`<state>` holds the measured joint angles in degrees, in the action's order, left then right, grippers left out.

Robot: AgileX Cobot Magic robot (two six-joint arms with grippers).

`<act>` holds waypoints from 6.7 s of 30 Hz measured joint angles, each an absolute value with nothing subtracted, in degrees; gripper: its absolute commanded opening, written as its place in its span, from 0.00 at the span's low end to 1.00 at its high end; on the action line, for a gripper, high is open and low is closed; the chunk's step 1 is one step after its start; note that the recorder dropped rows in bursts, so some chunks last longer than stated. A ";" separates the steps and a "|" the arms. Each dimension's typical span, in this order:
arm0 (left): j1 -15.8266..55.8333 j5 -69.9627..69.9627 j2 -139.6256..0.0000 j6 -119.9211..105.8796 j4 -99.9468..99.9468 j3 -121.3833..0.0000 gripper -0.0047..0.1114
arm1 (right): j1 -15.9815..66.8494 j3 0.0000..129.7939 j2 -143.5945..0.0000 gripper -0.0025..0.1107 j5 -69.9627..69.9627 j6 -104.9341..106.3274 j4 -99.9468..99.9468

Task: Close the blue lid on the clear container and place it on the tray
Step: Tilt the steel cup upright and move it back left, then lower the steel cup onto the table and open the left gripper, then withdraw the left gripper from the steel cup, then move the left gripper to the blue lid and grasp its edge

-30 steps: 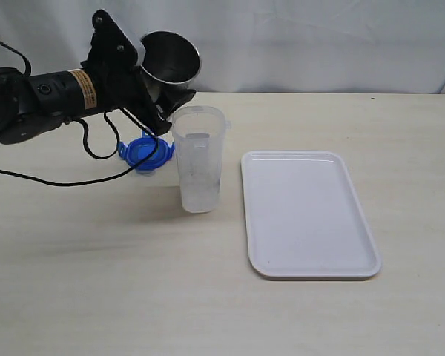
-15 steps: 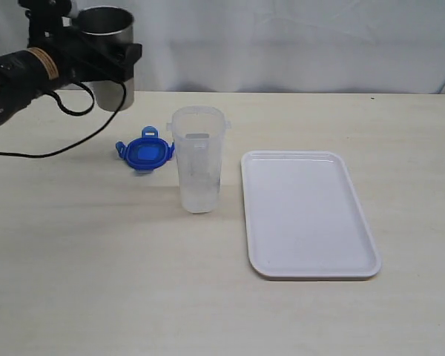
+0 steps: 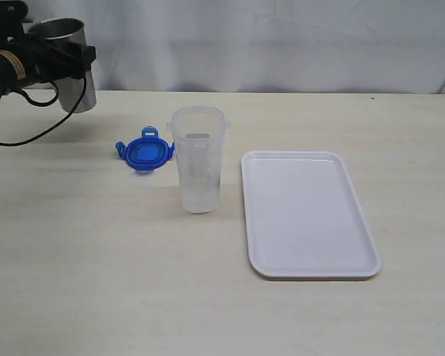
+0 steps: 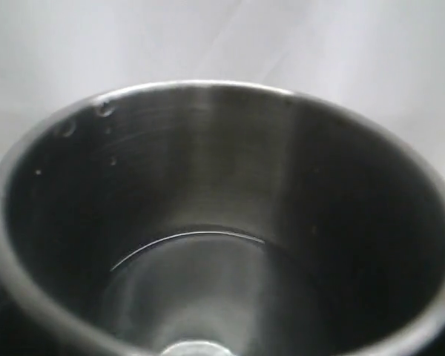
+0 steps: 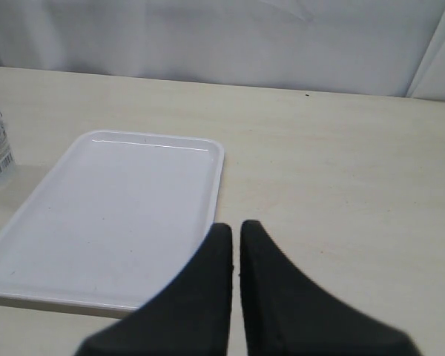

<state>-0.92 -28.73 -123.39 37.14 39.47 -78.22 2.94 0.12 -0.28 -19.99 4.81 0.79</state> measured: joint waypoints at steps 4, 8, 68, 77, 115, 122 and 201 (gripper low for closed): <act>-1.29 -28.59 -128.40 37.25 40.74 -81.76 0.04 | 2.94 0.12 -0.28 0.06 -19.99 4.81 0.79; -1.29 -29.57 -131.99 35.79 41.55 -84.12 0.04 | 2.94 0.12 -0.28 0.06 -19.99 4.81 0.79; -1.29 -34.51 -138.35 34.66 43.55 -88.38 0.76 | 2.94 0.12 -0.28 0.06 -20.09 4.81 0.79; -1.29 -34.51 -138.35 35.73 43.75 -88.38 0.76 | 2.94 0.12 -0.28 0.06 -20.09 4.81 0.79; -4.81 -37.89 -122.69 25.89 39.35 -62.55 0.76 | 2.94 0.12 -0.28 0.06 -20.09 4.81 0.79; -4.81 -39.12 -114.18 24.46 38.24 -54.30 0.76 | 2.94 0.12 -0.28 0.06 -20.09 4.81 0.79; 9.40 15.68 -117.31 -56.65 -63.69 -66.20 0.42 | 2.94 0.12 -0.28 0.06 -20.09 4.81 0.79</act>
